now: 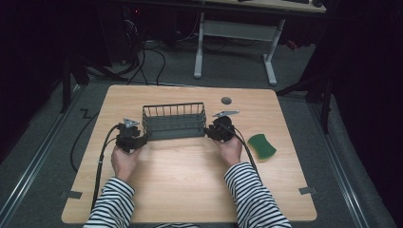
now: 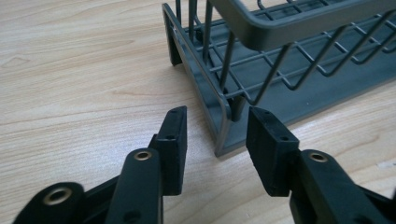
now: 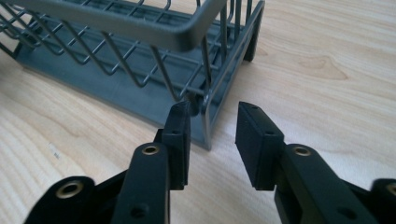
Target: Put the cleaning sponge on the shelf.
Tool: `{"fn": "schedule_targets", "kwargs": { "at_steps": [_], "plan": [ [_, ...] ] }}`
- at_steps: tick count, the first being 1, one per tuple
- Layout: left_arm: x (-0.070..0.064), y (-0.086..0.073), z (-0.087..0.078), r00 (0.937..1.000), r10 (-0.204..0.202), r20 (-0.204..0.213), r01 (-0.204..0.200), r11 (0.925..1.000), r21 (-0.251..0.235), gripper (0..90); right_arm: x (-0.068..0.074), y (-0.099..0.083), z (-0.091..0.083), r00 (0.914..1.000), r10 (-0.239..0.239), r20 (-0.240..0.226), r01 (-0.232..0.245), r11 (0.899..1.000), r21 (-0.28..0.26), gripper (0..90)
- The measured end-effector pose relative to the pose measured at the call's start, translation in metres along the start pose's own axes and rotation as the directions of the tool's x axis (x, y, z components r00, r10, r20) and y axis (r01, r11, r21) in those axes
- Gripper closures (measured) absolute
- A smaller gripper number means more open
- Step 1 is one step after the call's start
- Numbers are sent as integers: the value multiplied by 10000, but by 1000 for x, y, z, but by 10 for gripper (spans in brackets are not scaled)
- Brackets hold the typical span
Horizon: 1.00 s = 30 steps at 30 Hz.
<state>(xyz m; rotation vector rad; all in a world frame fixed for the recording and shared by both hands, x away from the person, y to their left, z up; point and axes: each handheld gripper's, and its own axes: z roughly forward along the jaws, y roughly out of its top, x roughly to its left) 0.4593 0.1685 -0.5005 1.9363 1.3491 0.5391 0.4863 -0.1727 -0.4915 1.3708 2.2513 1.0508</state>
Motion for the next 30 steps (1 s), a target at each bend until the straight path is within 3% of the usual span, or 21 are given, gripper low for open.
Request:
{"fn": "schedule_targets", "kwargs": {
  "at_steps": [10,13,17,30],
  "plan": [
    [3,-1,5,9996,-152,222,156,9998,-136,773,5,4,8,9993,-362,121,361,9993,101,845],
    [1,-1,6,9993,-68,373,74,9998,-163,856,3,4,8,9998,-191,-8,192,9997,139,858],
    [1,-1,4,9985,-11,554,15,10000,-88,865,4,3,6,9995,-305,-47,306,9991,292,862],
    [-14,-3,-7,9939,703,847,-713,9974,86,870,-1,-10,-10,9990,-431,-134,433,9990,107,868]
  ]
}}
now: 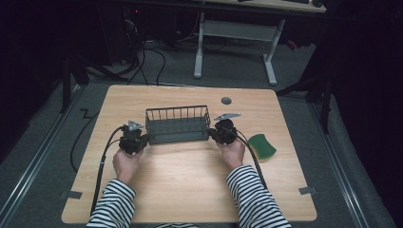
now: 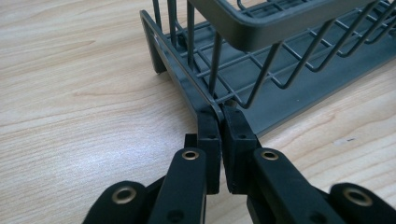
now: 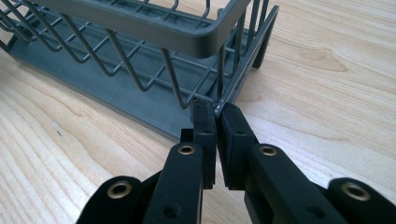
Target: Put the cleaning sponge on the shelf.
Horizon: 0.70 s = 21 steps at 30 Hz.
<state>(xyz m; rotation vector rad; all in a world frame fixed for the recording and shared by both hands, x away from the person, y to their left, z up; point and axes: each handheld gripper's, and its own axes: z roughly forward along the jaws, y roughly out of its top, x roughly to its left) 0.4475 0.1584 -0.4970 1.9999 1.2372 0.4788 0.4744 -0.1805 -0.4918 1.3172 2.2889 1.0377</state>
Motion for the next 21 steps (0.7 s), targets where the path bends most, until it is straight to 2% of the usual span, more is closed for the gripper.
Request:
{"fn": "schedule_targets", "kwargs": {
  "at_steps": [10,21],
  "plan": [
    [-5,-11,-8,9998,58,196,-56,9999,-96,872,4,-5,-7,9994,-335,-15,335,9994,44,869],
    [-20,-26,-24,9988,228,445,-218,9995,-212,871,11,-21,-24,9987,-481,-157,480,9988,-61,869]
  ]
}}
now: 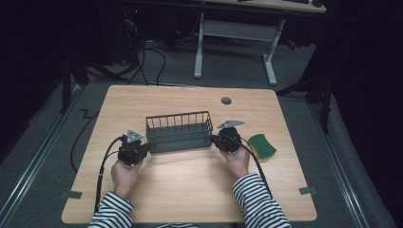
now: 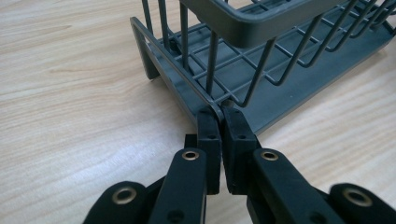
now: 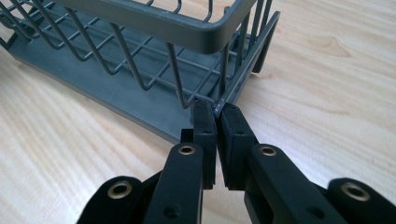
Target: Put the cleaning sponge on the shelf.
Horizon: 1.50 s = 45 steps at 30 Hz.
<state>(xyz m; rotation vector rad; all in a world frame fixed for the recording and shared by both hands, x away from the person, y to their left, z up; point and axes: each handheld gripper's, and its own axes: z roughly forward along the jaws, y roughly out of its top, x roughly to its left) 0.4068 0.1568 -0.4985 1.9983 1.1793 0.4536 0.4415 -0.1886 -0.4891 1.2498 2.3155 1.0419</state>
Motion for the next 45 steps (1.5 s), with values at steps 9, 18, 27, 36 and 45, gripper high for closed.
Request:
{"fn": "schedule_targets", "kwargs": {
  "at_steps": [9,18,27,36,45],
  "plan": [
    [-13,-15,-12,9996,-61,270,64,9999,-128,871,8,-17,-18,9997,-172,-152,172,9998,-61,868],
    [-33,-26,-22,9989,228,415,-220,9996,-191,871,11,-35,-37,9993,-193,-307,192,9998,-34,868],
    [-53,-37,-29,9966,600,559,-589,9980,-215,870,17,-60,-56,9996,-44,-263,44,10000,10,867],
    [-59,-42,-31,9954,719,637,-707,9973,-196,858,19,-72,-63,9997,-37,-256,33,9998,-174,855],
    [-49,-52,-38,9970,1,779,26,9994,-346,423,11,-83,-75,9992,378,-116,-384,9974,-613,481]
  ]
}}
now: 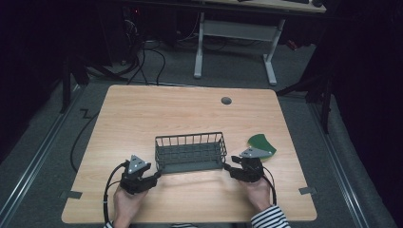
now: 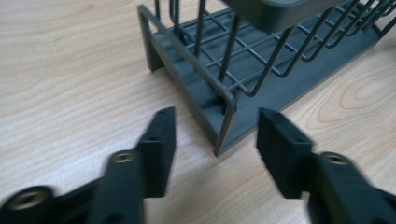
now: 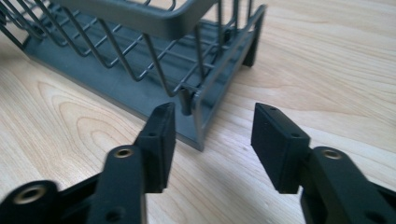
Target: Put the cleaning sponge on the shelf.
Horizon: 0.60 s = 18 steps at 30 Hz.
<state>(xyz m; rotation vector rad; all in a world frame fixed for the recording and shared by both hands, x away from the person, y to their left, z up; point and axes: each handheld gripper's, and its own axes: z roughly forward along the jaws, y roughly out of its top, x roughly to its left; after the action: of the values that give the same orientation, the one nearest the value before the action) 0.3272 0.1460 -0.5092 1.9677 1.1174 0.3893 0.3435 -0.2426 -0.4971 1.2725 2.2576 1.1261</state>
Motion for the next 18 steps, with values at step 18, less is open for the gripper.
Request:
{"fn": "schedule_targets", "kwargs": {
  "at_steps": [18],
  "plan": [
    [45,-12,-6,9915,-613,-1145,652,9974,310,304,-51,-4,-36,9867,987,1289,-893,9930,-768,387]
  ]
}}
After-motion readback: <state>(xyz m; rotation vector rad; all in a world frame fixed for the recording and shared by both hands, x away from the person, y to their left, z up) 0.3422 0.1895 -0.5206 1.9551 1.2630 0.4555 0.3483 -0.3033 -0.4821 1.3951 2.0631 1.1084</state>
